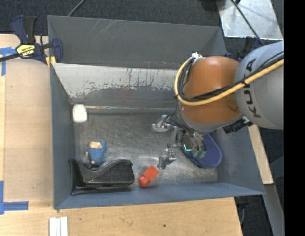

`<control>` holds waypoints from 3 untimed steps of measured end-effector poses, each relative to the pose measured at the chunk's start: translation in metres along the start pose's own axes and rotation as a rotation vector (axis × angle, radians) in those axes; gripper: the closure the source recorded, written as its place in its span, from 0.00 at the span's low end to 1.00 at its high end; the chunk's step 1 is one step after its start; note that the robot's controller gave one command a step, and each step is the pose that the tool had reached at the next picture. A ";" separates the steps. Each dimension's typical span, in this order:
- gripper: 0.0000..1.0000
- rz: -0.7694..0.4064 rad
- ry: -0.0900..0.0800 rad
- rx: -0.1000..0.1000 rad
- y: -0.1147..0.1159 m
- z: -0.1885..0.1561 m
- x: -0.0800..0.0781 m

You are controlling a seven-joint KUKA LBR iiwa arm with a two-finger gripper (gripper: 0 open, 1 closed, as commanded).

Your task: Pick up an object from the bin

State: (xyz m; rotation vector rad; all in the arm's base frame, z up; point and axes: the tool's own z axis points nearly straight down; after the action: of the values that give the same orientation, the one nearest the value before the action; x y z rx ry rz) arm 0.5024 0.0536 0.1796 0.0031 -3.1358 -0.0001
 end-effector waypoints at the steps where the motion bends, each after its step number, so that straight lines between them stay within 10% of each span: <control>1: 0.00 -0.075 -0.015 -0.002 0.049 0.109 0.004; 2: 0.00 -0.260 0.018 0.028 0.095 0.074 0.014; 3: 0.00 -0.450 -0.010 0.017 0.091 0.096 0.014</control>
Offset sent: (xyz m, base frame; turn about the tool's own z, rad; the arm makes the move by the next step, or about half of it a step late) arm -0.0075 0.0476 -0.1096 -0.0725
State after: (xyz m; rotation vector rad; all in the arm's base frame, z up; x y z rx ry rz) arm 0.4880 0.1443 0.0832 0.7051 -3.0655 0.0245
